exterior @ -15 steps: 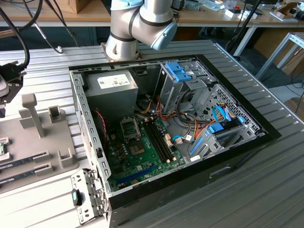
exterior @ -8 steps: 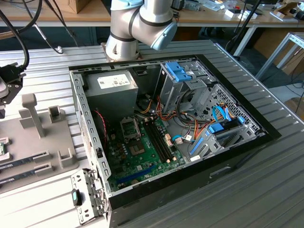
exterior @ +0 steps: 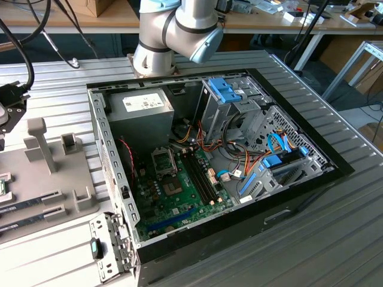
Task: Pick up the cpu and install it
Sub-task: 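Reach for the cpu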
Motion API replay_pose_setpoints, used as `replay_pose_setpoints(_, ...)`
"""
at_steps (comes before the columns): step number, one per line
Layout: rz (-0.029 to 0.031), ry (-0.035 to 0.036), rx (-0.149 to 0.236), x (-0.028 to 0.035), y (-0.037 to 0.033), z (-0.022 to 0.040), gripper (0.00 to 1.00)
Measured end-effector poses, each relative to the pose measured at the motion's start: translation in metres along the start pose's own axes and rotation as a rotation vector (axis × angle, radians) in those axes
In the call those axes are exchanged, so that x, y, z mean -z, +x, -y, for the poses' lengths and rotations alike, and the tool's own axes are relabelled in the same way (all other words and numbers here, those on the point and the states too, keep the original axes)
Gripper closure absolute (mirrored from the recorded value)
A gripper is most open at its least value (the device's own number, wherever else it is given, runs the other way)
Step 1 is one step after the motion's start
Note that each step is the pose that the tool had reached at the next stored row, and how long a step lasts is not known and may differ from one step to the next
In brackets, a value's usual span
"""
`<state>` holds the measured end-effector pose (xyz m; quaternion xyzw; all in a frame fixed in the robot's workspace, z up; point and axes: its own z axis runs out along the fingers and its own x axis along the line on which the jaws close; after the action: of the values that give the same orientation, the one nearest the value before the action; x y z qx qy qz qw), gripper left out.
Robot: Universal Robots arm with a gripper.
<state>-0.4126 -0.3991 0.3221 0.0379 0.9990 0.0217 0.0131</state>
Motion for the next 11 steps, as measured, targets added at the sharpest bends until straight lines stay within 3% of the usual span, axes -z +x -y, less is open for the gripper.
replay_pose_setpoints(11, -0.0001, 0.0001, 0.0, -0.0031, 0.0026, 0.0004, 0.89)
